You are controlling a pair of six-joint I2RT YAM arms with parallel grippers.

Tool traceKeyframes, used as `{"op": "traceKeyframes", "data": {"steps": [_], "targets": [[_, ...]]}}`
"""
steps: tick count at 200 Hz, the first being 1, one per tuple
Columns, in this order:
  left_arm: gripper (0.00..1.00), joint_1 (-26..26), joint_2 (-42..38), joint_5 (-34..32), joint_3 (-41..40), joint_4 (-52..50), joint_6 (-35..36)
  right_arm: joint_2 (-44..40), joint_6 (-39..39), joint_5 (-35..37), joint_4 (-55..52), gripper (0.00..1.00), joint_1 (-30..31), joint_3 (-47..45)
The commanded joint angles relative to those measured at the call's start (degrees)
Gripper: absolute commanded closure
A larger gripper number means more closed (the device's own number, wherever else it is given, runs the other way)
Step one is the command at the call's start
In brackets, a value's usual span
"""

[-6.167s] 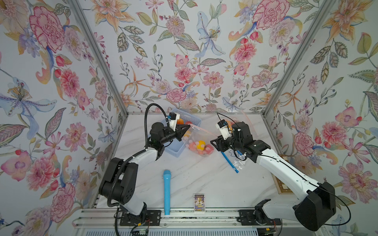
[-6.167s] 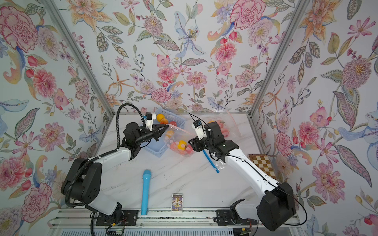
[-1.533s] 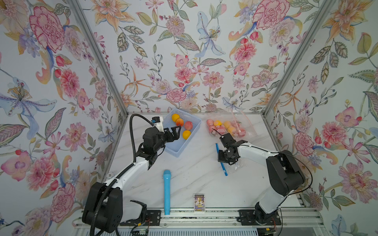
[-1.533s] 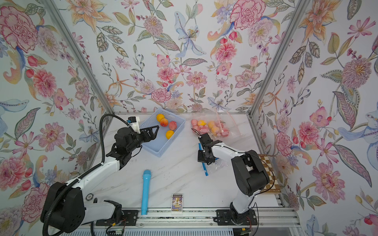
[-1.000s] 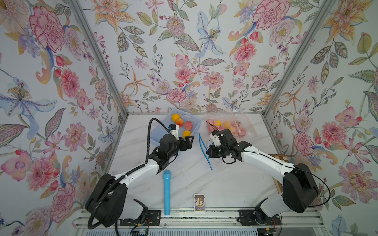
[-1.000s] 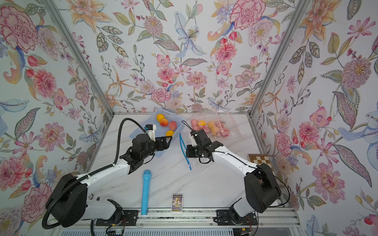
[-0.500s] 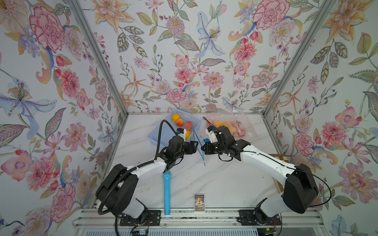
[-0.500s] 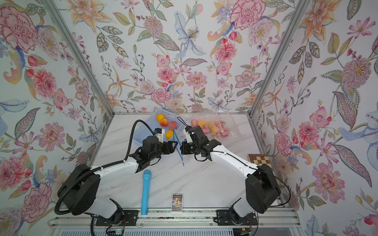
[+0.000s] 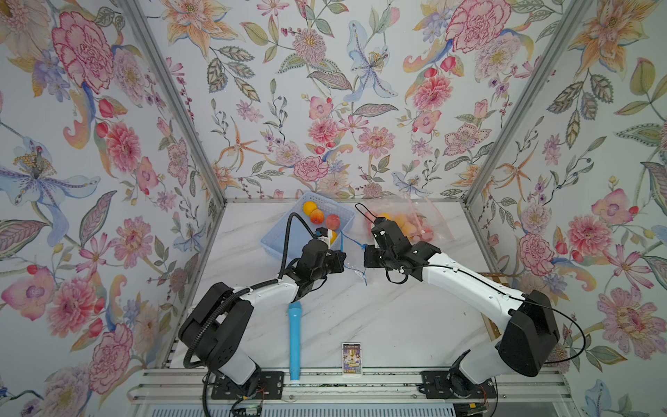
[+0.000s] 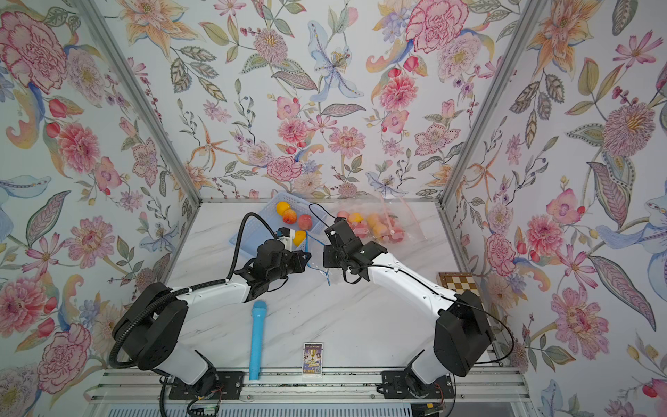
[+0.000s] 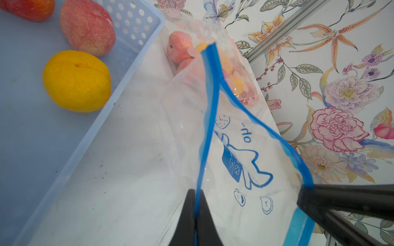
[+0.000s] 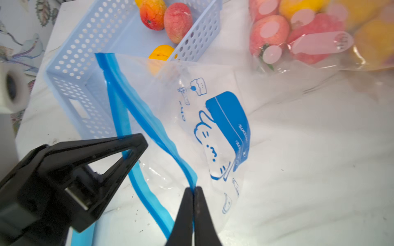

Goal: Place the peach in a zip-top bag and seal the zipper
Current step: Open the zipper food storage bag.

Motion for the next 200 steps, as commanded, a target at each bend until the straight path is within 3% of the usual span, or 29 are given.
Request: {"op": "traceKeyframes", "data": {"steps": [1,58,94,117,143,157,178,200], "targets": [[1.00,-0.7,-0.9,1.9,1.7,-1.8,-1.0,3.0,1.9,7.8,-3.8,0.90,1.7,2.2],[1.00,-0.9,-0.9,2.5,1.4,-1.1,-2.9,9.7,1.7,8.4,-2.0,0.65,4.6,6.2],[1.00,-0.9,-0.9,2.3,0.9,-0.8,-3.4,9.3,1.9,8.0,-1.3,0.59,5.1,6.1],[1.00,-0.8,-0.9,1.6,0.3,-0.4,-3.7,9.2,3.4,10.0,-1.7,0.68,4.6,4.6],[1.00,-0.8,-2.8,-1.5,0.2,-4.1,-1.5,9.0,7.4,18.8,-8.3,1.00,2.9,4.2],[1.00,-0.8,-2.9,-3.9,0.5,-7.4,0.7,7.8,8.2,21.5,-10.2,1.00,2.2,4.0],[0.96,-0.8,-2.0,-6.5,1.0,-11.5,3.7,5.6,7.1,20.1,-10.3,1.00,1.7,3.4],[0.79,-0.8,-0.1,-5.5,0.7,-10.5,4.6,4.8,6.4,11.7,-10.2,1.00,0.2,3.2]]}}
